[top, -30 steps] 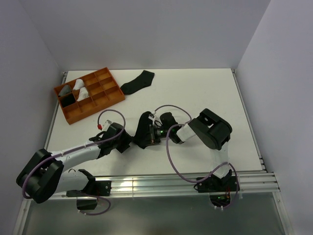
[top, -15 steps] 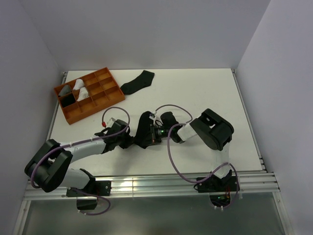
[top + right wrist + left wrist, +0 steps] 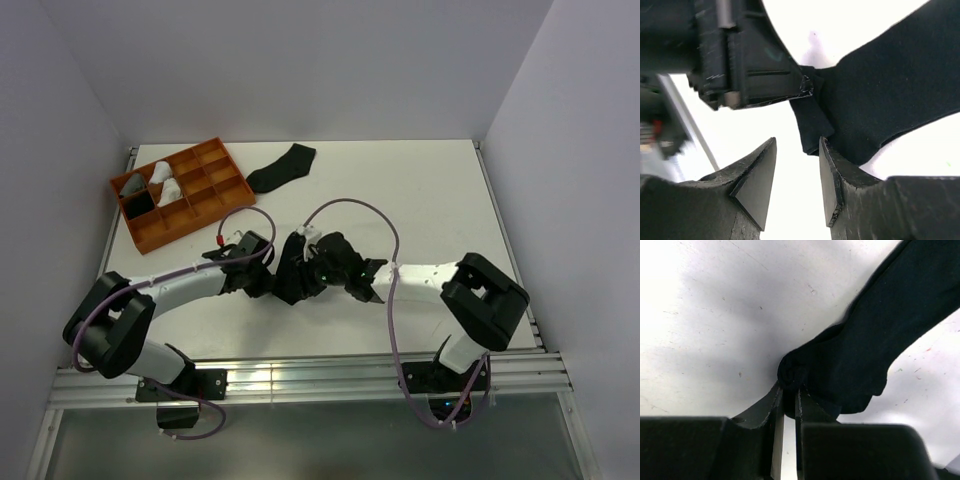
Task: Roll the socks
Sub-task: Roll the sock at the center of the board.
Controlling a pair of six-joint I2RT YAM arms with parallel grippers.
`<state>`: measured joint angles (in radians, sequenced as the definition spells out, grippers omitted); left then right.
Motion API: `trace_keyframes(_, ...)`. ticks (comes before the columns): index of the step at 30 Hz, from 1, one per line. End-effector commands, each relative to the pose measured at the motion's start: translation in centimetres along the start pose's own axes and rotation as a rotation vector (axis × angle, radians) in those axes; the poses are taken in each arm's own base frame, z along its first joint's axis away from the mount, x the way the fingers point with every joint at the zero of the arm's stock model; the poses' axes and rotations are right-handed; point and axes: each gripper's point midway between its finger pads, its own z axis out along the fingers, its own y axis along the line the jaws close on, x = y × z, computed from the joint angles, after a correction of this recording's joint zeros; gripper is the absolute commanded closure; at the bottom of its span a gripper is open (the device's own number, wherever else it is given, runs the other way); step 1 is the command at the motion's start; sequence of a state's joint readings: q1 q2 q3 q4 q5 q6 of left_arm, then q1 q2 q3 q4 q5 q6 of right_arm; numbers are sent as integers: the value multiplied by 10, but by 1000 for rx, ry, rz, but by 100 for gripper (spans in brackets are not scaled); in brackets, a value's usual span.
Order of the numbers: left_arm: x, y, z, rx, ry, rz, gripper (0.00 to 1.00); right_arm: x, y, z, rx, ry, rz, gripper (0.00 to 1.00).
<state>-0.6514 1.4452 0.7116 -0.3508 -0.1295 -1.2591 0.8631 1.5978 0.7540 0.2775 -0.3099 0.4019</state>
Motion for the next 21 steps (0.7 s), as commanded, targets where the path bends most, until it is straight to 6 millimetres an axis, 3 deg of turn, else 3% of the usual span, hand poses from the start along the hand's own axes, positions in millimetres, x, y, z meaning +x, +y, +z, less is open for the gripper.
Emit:
trace_keyframes(1,-1,3,-3,-37,7,50,93,-16,-3,-3,148,-76,-195,53)
trace_keyframes(8,1,-2,-3,-21,22,53,93,-18,15,10,131,-101,-277,52)
trace_keyframes(14,2,-2,-3,-12,28,50,94,-15,17,25,141,-90,-309,52)
trace_keyframes(21,3,0,-3,-13,27,41,94,6,15,36,146,-26,-324,54)
